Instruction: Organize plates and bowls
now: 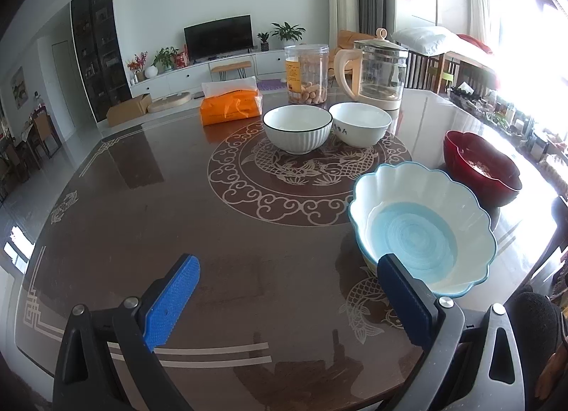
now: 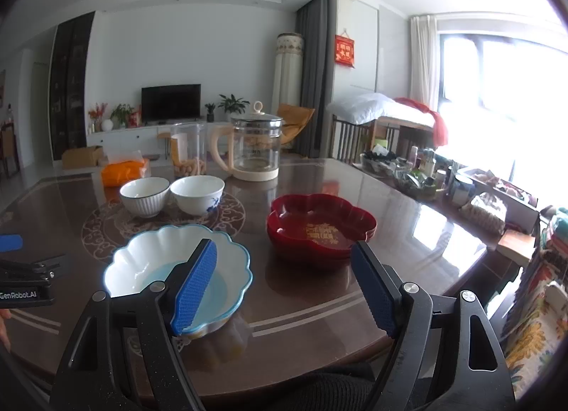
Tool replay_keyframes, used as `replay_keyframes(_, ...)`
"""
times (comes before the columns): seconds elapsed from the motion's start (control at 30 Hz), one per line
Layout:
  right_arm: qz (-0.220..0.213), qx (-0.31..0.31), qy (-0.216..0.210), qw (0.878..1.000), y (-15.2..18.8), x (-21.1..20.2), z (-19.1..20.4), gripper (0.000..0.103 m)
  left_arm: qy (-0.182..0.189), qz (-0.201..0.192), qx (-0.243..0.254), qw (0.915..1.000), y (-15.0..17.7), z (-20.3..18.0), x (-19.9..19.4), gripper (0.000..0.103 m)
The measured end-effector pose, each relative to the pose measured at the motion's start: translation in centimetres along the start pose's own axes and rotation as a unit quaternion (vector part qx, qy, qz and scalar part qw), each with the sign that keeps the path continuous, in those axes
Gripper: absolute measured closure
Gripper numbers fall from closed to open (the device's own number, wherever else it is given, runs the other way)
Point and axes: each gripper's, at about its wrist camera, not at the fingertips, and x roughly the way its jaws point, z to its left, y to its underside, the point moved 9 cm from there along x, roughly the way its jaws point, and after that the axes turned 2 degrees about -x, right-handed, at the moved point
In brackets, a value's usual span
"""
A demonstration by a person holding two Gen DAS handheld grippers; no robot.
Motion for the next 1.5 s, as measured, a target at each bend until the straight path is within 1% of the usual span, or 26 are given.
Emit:
replay_keyframes(0.53, 0.009, -0.014, 0.002, 1.000, 0.1, 0.3, 0.3, 0.022, -0.006, 0.020, -0.046, 0.9987, 1.2, 3.3, 1.0, 0.003)
replay_keyframes(0.93, 0.005, -0.046, 0.004, 0.999, 0.0, 0.2, 1.5, 0.022, -0.004, 0.033, -0.070, 0.9970, 2.2, 5.0, 1.8, 0.003)
replay_keyframes(1.13, -0.001, -0.066, 0.000, 0.998, -0.1, 0.1, 2.2, 0.022, -0.004, 0.033, -0.070, 0.9970, 2.3, 5.2, 2.0, 0.003)
replay_keyframes(1.3, 0.000, -0.067, -0.006, 0.998, 0.0, 0.2, 2.4, 0.022, -0.003, 0.032, -0.070, 0.9970, 2.2, 5.3, 2.1, 0.003)
replay_keyframes(1.5, 0.011, -0.062, -0.028, 0.998, -0.1, 0.5, 2.5, 0.022, -0.009, 0.025, -0.059, 0.9979, 1.7, 5.7, 2.2, 0.003)
